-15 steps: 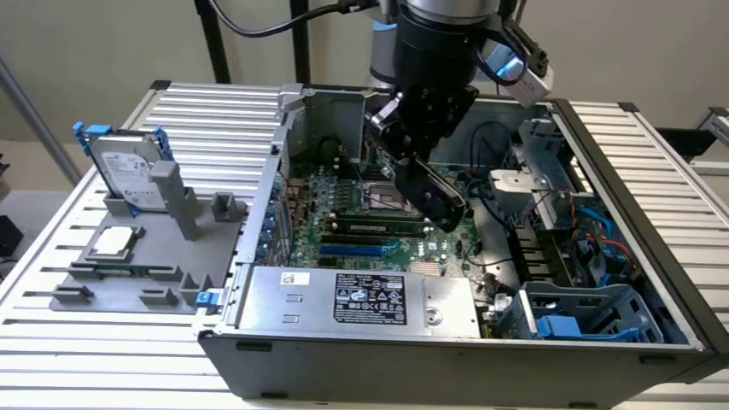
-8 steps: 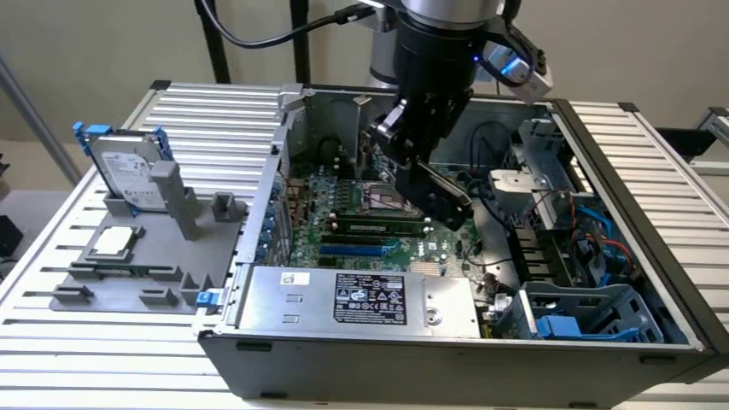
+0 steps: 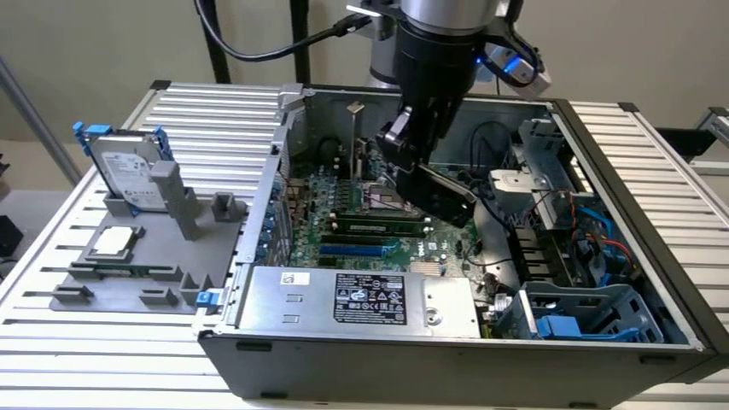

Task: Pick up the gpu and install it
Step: 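Insert the gpu into the slot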

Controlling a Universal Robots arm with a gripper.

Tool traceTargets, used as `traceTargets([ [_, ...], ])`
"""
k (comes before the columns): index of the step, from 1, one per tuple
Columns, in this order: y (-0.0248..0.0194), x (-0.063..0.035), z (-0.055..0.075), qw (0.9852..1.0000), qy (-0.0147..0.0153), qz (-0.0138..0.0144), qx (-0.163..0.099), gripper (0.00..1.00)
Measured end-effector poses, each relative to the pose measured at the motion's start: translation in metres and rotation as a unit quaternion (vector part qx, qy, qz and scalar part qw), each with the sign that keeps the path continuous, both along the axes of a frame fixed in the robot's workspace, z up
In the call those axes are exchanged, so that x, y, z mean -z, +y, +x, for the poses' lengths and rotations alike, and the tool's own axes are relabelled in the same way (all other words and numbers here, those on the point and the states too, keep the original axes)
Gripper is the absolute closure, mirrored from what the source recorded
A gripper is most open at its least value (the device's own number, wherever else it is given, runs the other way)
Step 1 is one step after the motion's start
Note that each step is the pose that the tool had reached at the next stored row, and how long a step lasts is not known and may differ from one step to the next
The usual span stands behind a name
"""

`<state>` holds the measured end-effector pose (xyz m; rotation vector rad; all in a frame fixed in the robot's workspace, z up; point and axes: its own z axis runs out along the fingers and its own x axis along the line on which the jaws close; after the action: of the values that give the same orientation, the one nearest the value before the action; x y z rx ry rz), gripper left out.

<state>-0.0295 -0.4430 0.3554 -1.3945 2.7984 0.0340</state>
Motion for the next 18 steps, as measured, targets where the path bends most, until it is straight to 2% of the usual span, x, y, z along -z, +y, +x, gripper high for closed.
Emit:
traceTargets([
  [4,0.0,0.0022,0.0,0.9993,-0.0028,0.0,-0.036,1.0],
  [7,0.0,0.0038,0.0,0.998,-0.005,0.0,-0.063,1.0],
  [9,0.0,0.0048,0.0,0.9967,-0.0052,0.0,-0.08,1.0],
  [13,0.0,0.0083,0.0,0.9937,-0.0052,0.0002,-0.112,1.0],
  [18,0.0,0.0141,0.0,0.9886,-0.0049,0.0004,-0.151,1.0],
])
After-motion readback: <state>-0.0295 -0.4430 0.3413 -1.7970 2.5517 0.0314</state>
